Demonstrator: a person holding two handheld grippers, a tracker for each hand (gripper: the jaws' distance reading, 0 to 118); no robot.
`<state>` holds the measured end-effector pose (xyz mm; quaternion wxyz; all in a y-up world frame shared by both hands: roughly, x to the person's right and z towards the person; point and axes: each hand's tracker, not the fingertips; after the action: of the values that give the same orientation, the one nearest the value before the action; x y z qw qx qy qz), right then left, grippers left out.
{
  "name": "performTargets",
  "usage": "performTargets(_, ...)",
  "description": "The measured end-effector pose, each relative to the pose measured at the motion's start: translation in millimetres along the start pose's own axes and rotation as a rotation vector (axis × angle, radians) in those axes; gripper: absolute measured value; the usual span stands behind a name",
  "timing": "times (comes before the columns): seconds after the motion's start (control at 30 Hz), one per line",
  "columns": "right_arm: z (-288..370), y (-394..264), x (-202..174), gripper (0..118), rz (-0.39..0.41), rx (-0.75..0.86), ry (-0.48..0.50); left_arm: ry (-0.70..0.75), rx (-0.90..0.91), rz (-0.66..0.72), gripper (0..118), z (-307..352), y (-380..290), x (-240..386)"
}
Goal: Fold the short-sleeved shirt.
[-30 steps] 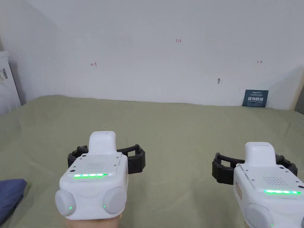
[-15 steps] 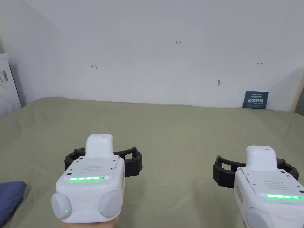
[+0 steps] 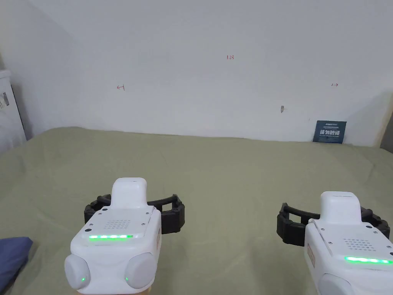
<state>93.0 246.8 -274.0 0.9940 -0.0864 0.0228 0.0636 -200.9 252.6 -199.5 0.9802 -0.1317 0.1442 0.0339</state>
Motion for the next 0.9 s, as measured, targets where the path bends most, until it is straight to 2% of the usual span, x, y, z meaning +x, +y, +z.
performTargets(0.07, -0.2, -2.0, -2.2, 118, 0.031, 0.000, -0.018, -0.001, 0.000, 0.005, 118, 0.5, 1.0, -0.6)
performTargets(0.13, 1.2, -2.9, -1.3, 118, 0.030, 0.006, -0.009, -0.006, -0.001, 0.003, 118, 0.8, 1.1, -0.9)
performTargets(0.23, 5.3, -2.2, 2.0, 118, -0.029, 0.028, 0.045, -0.002, 0.006, -0.010, 118, 0.8, 0.9, -0.3)
performTargets(0.47, 5.6, -1.2, 1.5, 118, 0.008, 0.041, 0.065, 0.005, 0.008, -0.011, 118, 1.0, -2.0, -1.3)
performTargets(0.83, 6.7, -1.9, 2.4, 118, -0.032, 0.042, 0.056, 0.003, 0.030, -0.004, 118, 2.9, -1.0, -4.3)
performTargets(0.9, 7.4, -1.4, 3.4, 118, -0.049, 0.052, 0.077, 0.001, 0.025, -0.016, 118, 2.0, -1.1, -3.3)
